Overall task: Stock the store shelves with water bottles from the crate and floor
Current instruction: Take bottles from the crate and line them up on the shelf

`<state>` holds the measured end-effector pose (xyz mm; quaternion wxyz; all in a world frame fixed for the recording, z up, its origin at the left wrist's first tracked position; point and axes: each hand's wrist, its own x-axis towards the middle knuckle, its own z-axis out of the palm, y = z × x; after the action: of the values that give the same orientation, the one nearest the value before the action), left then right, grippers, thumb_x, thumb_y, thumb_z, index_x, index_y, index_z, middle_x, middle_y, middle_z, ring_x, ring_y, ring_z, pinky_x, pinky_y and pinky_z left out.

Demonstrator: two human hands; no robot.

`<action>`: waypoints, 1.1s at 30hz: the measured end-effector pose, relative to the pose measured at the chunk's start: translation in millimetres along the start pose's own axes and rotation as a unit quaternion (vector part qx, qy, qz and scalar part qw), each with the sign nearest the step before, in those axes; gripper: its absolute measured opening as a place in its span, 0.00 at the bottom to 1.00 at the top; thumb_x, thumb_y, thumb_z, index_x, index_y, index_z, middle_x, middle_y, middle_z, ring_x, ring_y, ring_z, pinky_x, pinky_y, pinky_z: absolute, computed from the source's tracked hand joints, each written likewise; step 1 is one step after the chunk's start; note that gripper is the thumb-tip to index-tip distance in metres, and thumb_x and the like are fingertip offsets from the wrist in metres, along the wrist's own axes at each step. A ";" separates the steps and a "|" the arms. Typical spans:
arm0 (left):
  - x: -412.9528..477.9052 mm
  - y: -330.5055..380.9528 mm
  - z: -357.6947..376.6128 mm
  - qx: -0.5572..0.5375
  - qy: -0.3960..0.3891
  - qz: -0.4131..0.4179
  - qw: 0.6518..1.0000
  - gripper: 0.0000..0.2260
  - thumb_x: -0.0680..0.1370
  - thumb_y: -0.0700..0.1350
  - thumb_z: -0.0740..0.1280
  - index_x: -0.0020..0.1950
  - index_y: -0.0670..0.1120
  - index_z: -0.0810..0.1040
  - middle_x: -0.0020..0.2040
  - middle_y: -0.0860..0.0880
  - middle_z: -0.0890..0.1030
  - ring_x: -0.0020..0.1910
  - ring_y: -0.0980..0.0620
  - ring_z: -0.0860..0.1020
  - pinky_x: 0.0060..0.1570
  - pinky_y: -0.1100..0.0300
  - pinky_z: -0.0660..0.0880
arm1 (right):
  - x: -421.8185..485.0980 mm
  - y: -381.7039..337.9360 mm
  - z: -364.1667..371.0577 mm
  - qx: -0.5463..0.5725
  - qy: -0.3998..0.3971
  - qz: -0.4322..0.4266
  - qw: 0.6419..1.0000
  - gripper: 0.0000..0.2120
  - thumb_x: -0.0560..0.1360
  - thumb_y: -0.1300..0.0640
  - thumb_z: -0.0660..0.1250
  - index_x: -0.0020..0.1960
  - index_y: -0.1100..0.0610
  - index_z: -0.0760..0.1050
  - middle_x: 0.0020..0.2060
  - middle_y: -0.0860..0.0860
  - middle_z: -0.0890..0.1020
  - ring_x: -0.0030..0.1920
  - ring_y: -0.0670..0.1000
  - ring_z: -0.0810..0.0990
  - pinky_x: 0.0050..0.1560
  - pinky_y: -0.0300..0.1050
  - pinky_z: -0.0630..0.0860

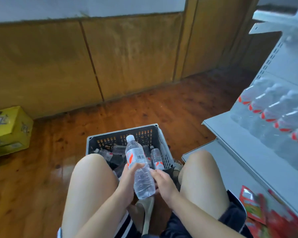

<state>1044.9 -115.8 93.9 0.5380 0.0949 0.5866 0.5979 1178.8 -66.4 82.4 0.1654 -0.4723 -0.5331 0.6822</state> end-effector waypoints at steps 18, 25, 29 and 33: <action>9.4 -61.2 150.3 0.243 -0.318 -0.035 0.916 0.24 0.71 0.56 0.75 0.63 0.47 0.79 0.55 0.46 0.86 0.55 0.47 0.84 0.62 0.47 0.79 | -94.4 36.7 -87.5 -0.134 0.421 0.061 0.895 0.24 0.72 0.29 0.64 0.54 0.47 0.78 0.46 0.47 0.86 0.49 0.48 0.83 0.51 0.48 0.79; -9.0 -96.1 198.3 0.268 -0.325 -0.048 0.906 0.20 0.74 0.47 0.77 0.62 0.44 0.76 0.51 0.43 0.85 0.46 0.45 0.86 0.47 0.53 0.83 | -136.9 63.2 -105.1 -0.086 0.466 0.041 0.880 0.09 0.76 0.42 0.71 0.54 0.40 0.75 0.40 0.39 0.82 0.41 0.34 0.79 0.42 0.28 0.70; -24.4 -112.9 223.9 0.275 -0.362 -0.059 0.889 0.17 0.75 0.43 0.75 0.61 0.47 0.74 0.52 0.43 0.84 0.45 0.46 0.86 0.43 0.53 0.83 | -152.1 82.7 -125.7 0.037 0.476 0.043 0.877 0.11 0.76 0.41 0.70 0.56 0.42 0.78 0.43 0.42 0.85 0.45 0.38 0.82 0.48 0.35 0.77; -45.8 -127.3 240.0 0.293 -0.421 -0.055 0.857 0.18 0.73 0.40 0.76 0.61 0.45 0.75 0.49 0.43 0.85 0.44 0.46 0.87 0.45 0.51 0.83 | -161.9 108.4 -139.5 0.054 0.514 0.056 0.855 0.20 0.64 0.27 0.69 0.52 0.33 0.75 0.45 0.35 0.83 0.46 0.40 0.83 0.54 0.47 0.80</action>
<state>1309.8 -40.4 85.9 0.7127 0.4584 0.4564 0.2712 1404.2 -145.6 64.5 0.4023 -0.7749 -0.3077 0.3782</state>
